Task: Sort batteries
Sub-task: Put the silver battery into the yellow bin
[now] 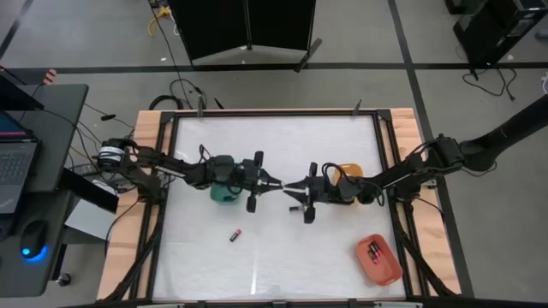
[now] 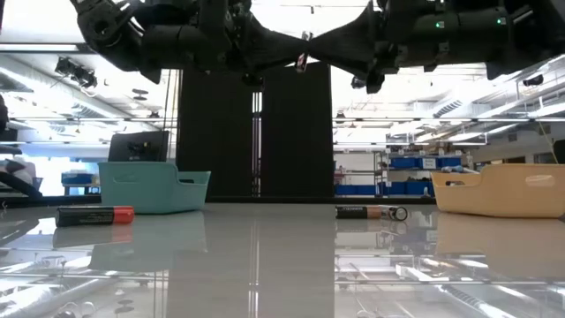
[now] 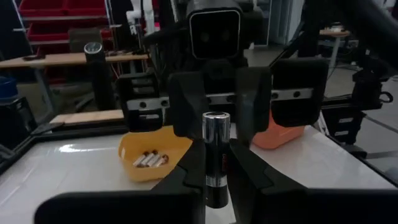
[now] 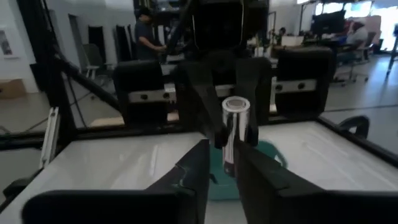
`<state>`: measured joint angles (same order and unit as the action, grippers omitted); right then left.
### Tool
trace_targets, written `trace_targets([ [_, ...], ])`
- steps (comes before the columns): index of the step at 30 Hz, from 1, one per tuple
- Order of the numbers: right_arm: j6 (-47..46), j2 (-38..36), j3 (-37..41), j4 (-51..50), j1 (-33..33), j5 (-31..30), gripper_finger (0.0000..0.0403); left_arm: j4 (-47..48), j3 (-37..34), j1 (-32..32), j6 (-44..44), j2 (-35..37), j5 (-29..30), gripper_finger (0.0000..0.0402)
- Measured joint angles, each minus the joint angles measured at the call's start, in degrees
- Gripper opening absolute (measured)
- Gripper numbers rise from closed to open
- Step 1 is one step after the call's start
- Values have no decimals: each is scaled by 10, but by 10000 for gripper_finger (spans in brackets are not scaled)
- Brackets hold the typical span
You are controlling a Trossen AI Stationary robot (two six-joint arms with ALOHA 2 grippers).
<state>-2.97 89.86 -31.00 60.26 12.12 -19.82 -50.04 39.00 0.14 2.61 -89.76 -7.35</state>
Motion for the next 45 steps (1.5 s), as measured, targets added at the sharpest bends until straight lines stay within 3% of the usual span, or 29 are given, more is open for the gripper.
trace_targets([
  [11,17,-1,-1,33,-29,-16,158,0,0,58,1,0,-60,43],
  [16,17,-1,-1,46,-48,-7,159,7,0,59,10,-5,-65,43],
  [23,18,7,-28,24,-70,65,151,1,2,67,14,-10,-60,43],
  [45,45,8,-37,4,-82,60,151,-47,2,67,1,-11,-63,43],
])
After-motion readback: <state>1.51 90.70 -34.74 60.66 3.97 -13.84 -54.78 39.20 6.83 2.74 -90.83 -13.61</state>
